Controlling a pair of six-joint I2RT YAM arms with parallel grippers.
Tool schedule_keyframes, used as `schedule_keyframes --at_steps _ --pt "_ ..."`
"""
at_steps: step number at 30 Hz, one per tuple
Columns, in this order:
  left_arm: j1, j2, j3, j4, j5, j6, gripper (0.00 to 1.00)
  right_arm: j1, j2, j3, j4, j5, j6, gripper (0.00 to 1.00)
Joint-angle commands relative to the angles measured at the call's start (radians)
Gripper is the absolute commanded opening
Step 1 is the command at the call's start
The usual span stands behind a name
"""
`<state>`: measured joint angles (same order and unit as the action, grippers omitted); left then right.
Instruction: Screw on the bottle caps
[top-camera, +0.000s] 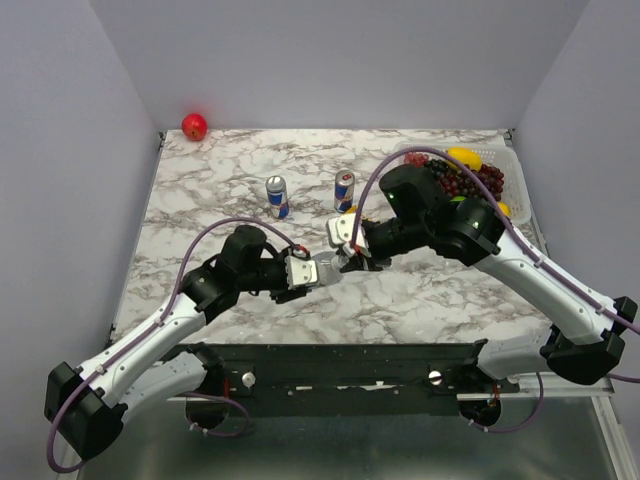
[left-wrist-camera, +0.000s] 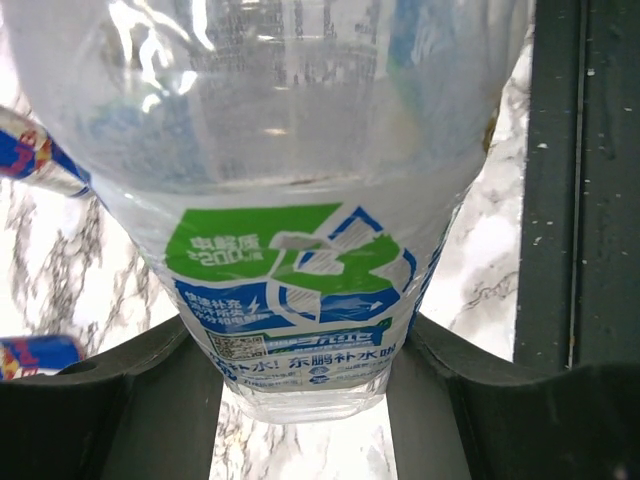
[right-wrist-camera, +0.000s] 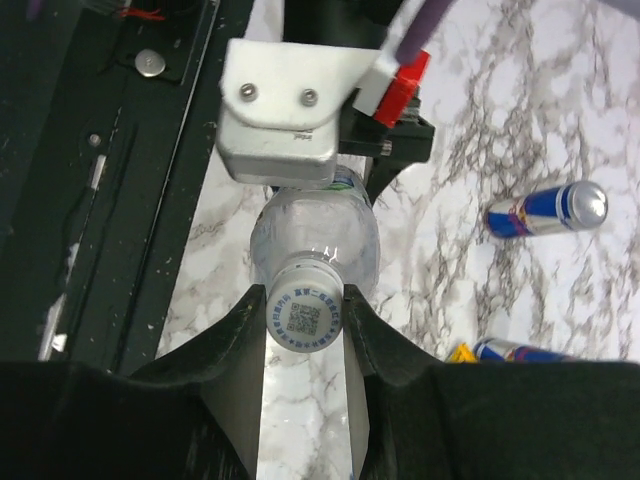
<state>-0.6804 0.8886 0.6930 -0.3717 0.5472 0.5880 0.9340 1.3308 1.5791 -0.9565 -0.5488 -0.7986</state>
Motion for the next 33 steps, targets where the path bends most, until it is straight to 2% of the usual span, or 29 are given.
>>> schedule_keyframes --at_steps 1,2,3,4,6,9,12,13,14,16,18,19,21,24,28,29,33 --pt "-0.005 -0.040 0.020 0.257 -0.064 -0.062 0.00 -0.001 0.085 0.022 0.059 0.214 0.350 0.27" --pt "-0.010 -0.037 0.022 0.266 -0.082 -0.091 0.00 -0.001 0.120 0.035 0.056 0.257 0.408 0.26" --pt "-0.010 -0.034 0.025 0.284 -0.104 -0.109 0.00 -0.006 0.140 0.048 0.049 0.350 0.538 0.25" --pt "-0.011 -0.030 0.028 0.287 -0.140 -0.122 0.00 -0.014 0.159 0.079 0.021 0.378 0.605 0.19" --pt "-0.013 -0.023 0.034 0.295 -0.173 -0.165 0.00 -0.049 0.203 0.099 -0.002 0.385 0.785 0.16" --pt "-0.013 -0.014 0.033 0.280 -0.211 -0.201 0.00 -0.057 0.244 0.122 -0.004 0.345 0.884 0.16" --pt "-0.013 -0.011 0.020 0.246 -0.220 -0.217 0.00 -0.058 0.283 0.183 -0.013 0.322 0.863 0.26" --pt "-0.011 -0.011 0.014 0.232 -0.220 -0.220 0.00 -0.064 0.289 0.208 -0.024 0.313 0.846 0.42" --pt "-0.011 -0.011 -0.001 0.222 -0.210 -0.218 0.00 -0.069 0.297 0.234 -0.036 0.302 0.828 0.48" --pt "-0.011 -0.013 -0.019 0.182 -0.205 -0.209 0.00 -0.092 0.304 0.347 -0.079 0.224 0.736 0.74" --pt "-0.010 -0.019 -0.044 0.150 -0.178 -0.209 0.00 -0.124 0.312 0.497 -0.131 0.158 0.660 0.80" --pt "-0.008 -0.020 -0.050 0.137 -0.167 -0.206 0.00 -0.132 0.314 0.537 -0.180 0.155 0.638 0.89" --pt "-0.001 -0.022 -0.059 0.117 -0.130 -0.211 0.00 -0.156 0.294 0.584 -0.202 0.142 0.596 0.93" --pt "0.022 -0.016 -0.058 0.117 -0.093 -0.215 0.00 -0.176 0.217 0.536 -0.168 0.115 0.578 0.97" --pt "0.065 -0.005 -0.050 0.116 -0.076 -0.229 0.00 -0.182 0.091 0.328 0.011 0.118 0.520 0.97" --pt "0.076 -0.010 -0.050 0.114 -0.075 -0.235 0.00 -0.182 0.071 0.244 0.034 0.121 0.489 0.96" --pt "0.159 -0.039 -0.079 0.148 -0.055 -0.324 0.00 -0.182 0.021 0.124 0.079 0.190 0.341 0.94"
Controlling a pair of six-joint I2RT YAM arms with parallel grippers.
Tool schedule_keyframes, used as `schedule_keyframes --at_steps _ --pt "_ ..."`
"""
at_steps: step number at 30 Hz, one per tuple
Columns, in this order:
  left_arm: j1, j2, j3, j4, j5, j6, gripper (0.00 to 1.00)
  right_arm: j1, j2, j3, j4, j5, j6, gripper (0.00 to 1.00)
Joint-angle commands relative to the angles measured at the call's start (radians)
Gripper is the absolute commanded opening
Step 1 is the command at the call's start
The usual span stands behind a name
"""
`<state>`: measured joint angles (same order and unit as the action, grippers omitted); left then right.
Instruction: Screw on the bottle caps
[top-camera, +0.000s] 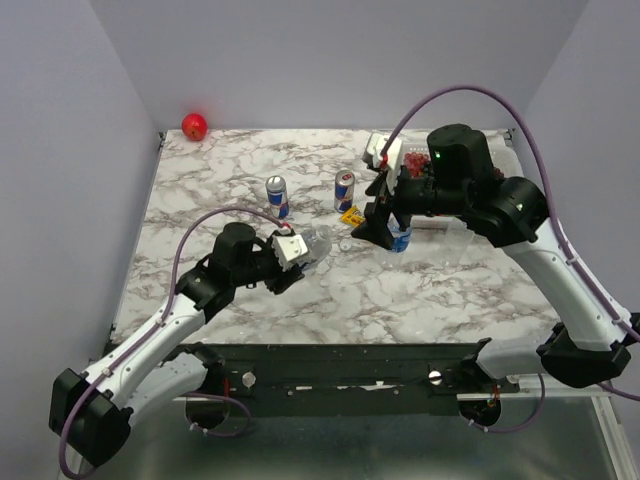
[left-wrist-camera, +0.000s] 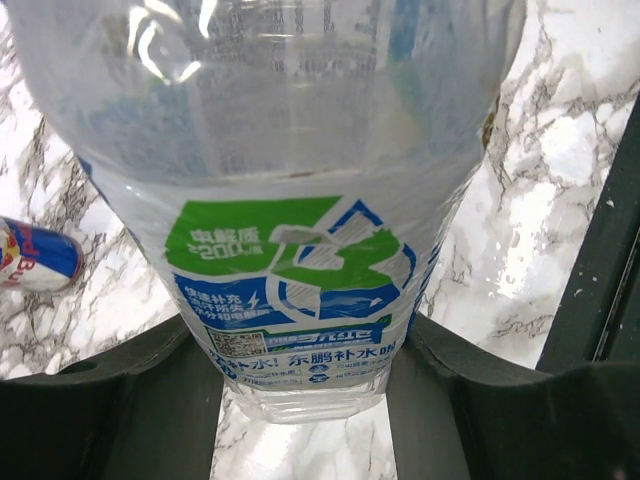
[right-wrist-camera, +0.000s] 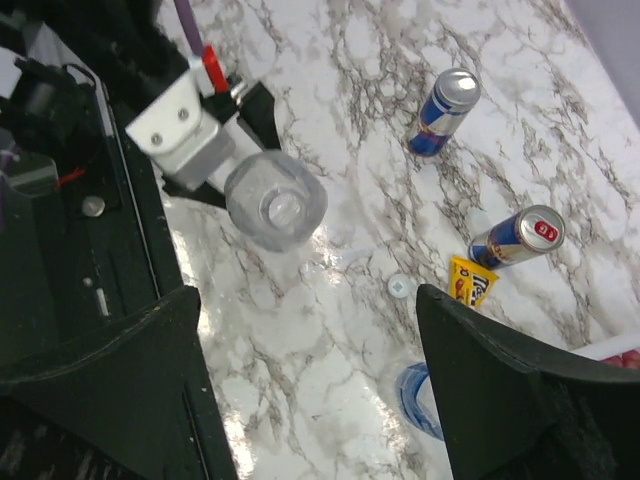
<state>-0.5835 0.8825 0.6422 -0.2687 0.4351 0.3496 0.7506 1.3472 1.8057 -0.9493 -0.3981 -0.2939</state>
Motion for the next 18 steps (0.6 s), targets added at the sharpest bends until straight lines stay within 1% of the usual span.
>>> schedule_keyframes --at_steps 1,3,4,6,7,8,9,10,12,13,16,17,18 --pt "0.098 -0.040 -0.038 0.055 0.059 -0.136 0.00 0.001 0.010 -0.112 0.051 0.051 -0.191 0.91" --pt "0.131 -0.072 -0.065 0.088 0.041 -0.184 0.00 0.001 0.024 -0.126 0.027 0.070 -0.262 0.87" --pt "0.161 -0.080 -0.073 0.100 0.030 -0.207 0.00 0.001 0.047 -0.126 0.000 0.070 -0.292 0.80" --pt "0.197 -0.106 -0.101 0.135 -0.011 -0.285 0.00 0.001 0.070 -0.137 -0.023 0.045 -0.382 0.74" --pt "0.214 -0.112 -0.110 0.146 -0.028 -0.314 0.00 0.001 0.085 -0.141 -0.029 0.041 -0.405 0.68" --pt "0.255 -0.122 -0.125 0.157 -0.039 -0.378 0.00 0.006 0.116 -0.144 -0.029 0.039 -0.419 0.65" --pt "0.273 -0.128 -0.133 0.177 -0.045 -0.405 0.00 0.012 0.136 -0.149 -0.025 0.038 -0.447 0.62" --pt "0.295 -0.132 -0.139 0.186 -0.074 -0.432 0.00 0.016 0.154 -0.167 -0.014 0.042 -0.462 0.56" --pt "0.346 -0.151 -0.162 0.218 -0.117 -0.504 0.00 0.026 0.205 -0.207 0.024 0.073 -0.497 0.51" --pt "0.361 -0.154 -0.170 0.227 -0.149 -0.518 0.00 0.026 0.219 -0.263 0.071 0.083 -0.513 0.49" --pt "0.407 -0.160 -0.200 0.260 -0.183 -0.547 0.00 0.041 0.282 -0.344 0.153 0.140 -0.593 0.48" --pt "0.416 -0.137 -0.185 0.246 -0.180 -0.546 0.00 0.044 0.300 -0.374 0.162 0.153 -0.605 0.48" --pt "0.421 -0.122 -0.170 0.191 -0.179 -0.546 0.00 0.046 0.320 -0.379 0.168 0.162 -0.614 0.48"
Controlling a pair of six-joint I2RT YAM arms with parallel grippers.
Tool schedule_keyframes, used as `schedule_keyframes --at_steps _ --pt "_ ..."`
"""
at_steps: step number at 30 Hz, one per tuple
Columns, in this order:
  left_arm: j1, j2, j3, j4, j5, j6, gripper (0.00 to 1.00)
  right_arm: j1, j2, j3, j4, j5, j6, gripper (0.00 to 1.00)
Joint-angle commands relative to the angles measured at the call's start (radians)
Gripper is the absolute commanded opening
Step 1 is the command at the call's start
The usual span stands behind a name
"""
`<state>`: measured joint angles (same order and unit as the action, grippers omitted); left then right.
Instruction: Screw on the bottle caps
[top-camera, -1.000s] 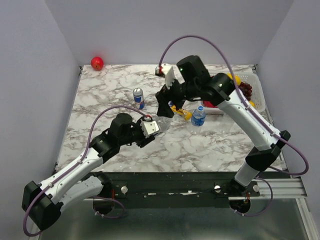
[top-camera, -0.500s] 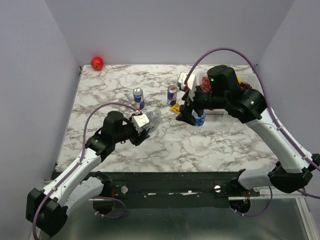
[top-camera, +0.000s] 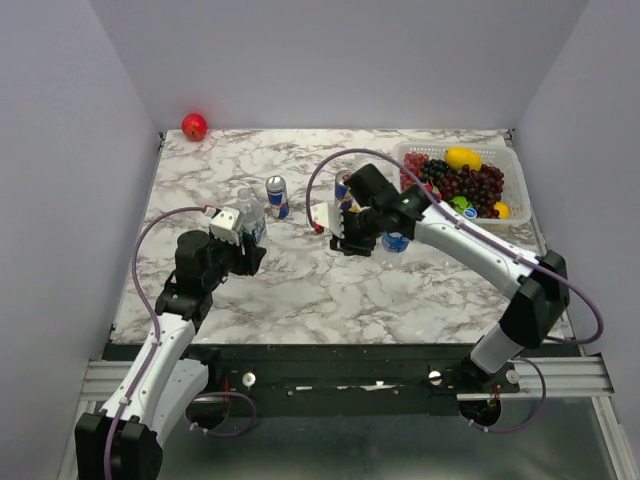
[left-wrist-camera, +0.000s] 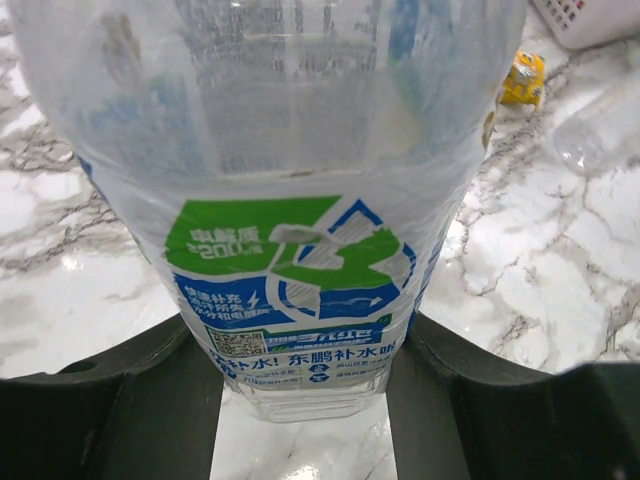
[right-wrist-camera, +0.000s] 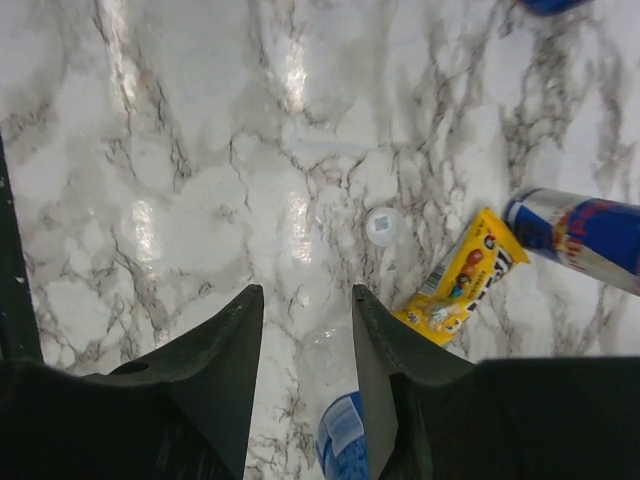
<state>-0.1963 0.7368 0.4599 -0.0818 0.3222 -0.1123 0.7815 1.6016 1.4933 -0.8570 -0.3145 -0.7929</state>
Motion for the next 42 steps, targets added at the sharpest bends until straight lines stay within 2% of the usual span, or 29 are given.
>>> schedule_keyframes --at_steps 1,2,4,6,9,11,12,13,14,16,19,21,29,31,34,35,37,38,39,42 --pt "0.034 0.038 0.028 -0.031 -0.075 -0.092 0.00 0.015 0.116 -0.070 0.076 0.095 -0.118 0.47" --pt "0.034 0.065 0.072 -0.076 -0.089 -0.110 0.00 0.015 0.141 -0.067 0.075 0.104 -0.118 0.47" --pt "0.035 0.111 0.138 -0.266 -0.078 -0.174 0.00 0.015 0.202 -0.058 0.090 0.129 -0.121 0.46" --pt "0.023 0.164 0.229 -0.384 -0.052 -0.169 0.00 0.015 0.234 -0.051 0.113 0.140 -0.129 0.45" --pt "0.003 0.196 0.333 -0.471 -0.086 -0.176 0.00 0.016 0.297 -0.030 0.142 0.173 -0.146 0.44" --pt "0.039 0.306 0.419 -0.541 -0.112 -0.238 0.00 0.015 0.348 -0.002 0.148 0.215 -0.143 0.44" --pt "0.070 0.355 0.437 -0.614 -0.062 -0.259 0.00 0.013 0.362 0.005 0.151 0.221 -0.141 0.43" --pt "0.104 0.405 0.448 -0.650 0.083 -0.283 0.00 0.013 0.371 0.011 0.162 0.230 -0.143 0.43" --pt "0.154 0.474 0.438 -0.671 0.134 -0.305 0.00 0.012 0.382 0.010 0.170 0.232 -0.149 0.43" --pt "0.187 0.487 0.412 -0.656 0.152 -0.366 0.00 0.012 0.389 0.010 0.196 0.242 -0.158 0.43" --pt "0.187 0.532 0.404 -0.644 0.100 -0.339 0.00 0.009 0.414 0.028 0.197 0.256 -0.166 0.43" --pt "0.222 0.578 0.405 -0.625 0.112 -0.337 0.00 0.001 0.429 0.042 0.200 0.265 -0.166 0.42" --pt "0.238 0.688 0.424 -0.616 0.094 -0.325 0.00 -0.019 0.475 0.067 0.165 0.269 -0.195 0.42" --pt "0.236 0.707 0.427 -0.624 0.075 -0.317 0.13 -0.021 0.483 0.065 0.153 0.273 -0.193 0.43" --pt "0.241 0.733 0.439 -0.638 0.058 -0.299 0.22 -0.025 0.503 0.070 0.136 0.284 -0.189 0.42" --pt "0.241 0.739 0.442 -0.639 0.057 -0.297 0.31 -0.025 0.509 0.070 0.133 0.284 -0.187 0.42" --pt "0.242 0.745 0.445 -0.639 0.051 -0.293 0.41 -0.031 0.517 0.071 0.134 0.285 -0.190 0.42" --pt "0.242 0.743 0.444 -0.636 0.048 -0.290 0.49 -0.033 0.523 0.073 0.136 0.285 -0.193 0.40" --pt "0.241 0.747 0.444 -0.636 0.044 -0.285 0.52 -0.034 0.526 0.073 0.134 0.284 -0.196 0.38" --pt "0.242 0.737 0.448 -0.644 0.028 -0.270 0.60 -0.041 0.524 0.064 0.139 0.267 -0.218 0.23"
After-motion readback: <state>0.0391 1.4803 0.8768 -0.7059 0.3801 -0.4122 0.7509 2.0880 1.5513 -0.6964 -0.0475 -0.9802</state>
